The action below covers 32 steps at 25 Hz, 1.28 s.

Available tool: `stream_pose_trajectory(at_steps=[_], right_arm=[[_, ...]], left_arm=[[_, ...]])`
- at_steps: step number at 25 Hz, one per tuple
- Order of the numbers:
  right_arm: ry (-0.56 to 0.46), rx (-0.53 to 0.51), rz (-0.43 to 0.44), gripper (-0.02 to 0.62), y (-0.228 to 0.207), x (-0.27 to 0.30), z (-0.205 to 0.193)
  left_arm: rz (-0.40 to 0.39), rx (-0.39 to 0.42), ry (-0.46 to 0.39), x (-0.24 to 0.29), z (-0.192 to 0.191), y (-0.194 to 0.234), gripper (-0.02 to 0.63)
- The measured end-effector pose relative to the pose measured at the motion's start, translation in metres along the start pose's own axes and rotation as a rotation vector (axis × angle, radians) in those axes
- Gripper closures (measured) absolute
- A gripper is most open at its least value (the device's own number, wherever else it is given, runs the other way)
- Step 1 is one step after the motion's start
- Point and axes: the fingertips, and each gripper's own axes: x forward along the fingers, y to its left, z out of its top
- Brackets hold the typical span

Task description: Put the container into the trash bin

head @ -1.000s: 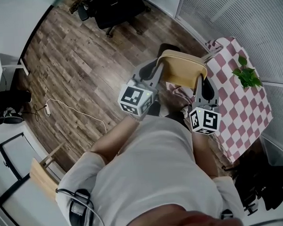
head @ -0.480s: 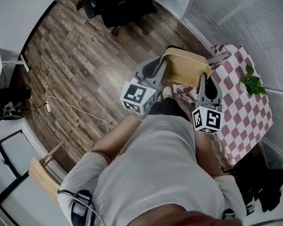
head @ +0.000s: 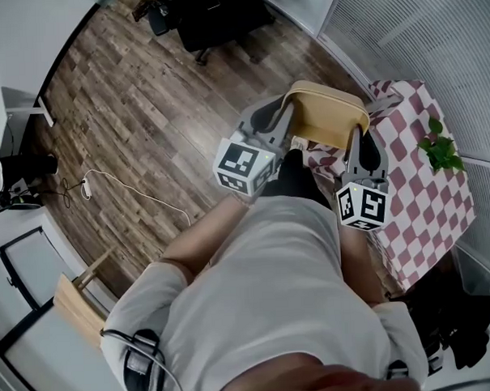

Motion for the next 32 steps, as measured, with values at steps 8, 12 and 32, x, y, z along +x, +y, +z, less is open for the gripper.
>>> stream_pose_trajectory(at_steps=[8,12,32], right_arm=[[-0.014,0.013,-0.02,0.541,-0.026,0.027,0.008],[-0.013,0.023,-0.037,0.541,-0.048,0.043,0.009],[0.033,0.055,-0.032,0.541,-0.127,0.123,0.007]], left_arm=[[-0.018,0.016,0.004,0.039,0.012,0.005,0.549],[-0.034,0.021,0.016,0.069,0.016,0.005,0.549],[-0.018,0.011,0.073,0.182,0.02,0.019,0.549]])
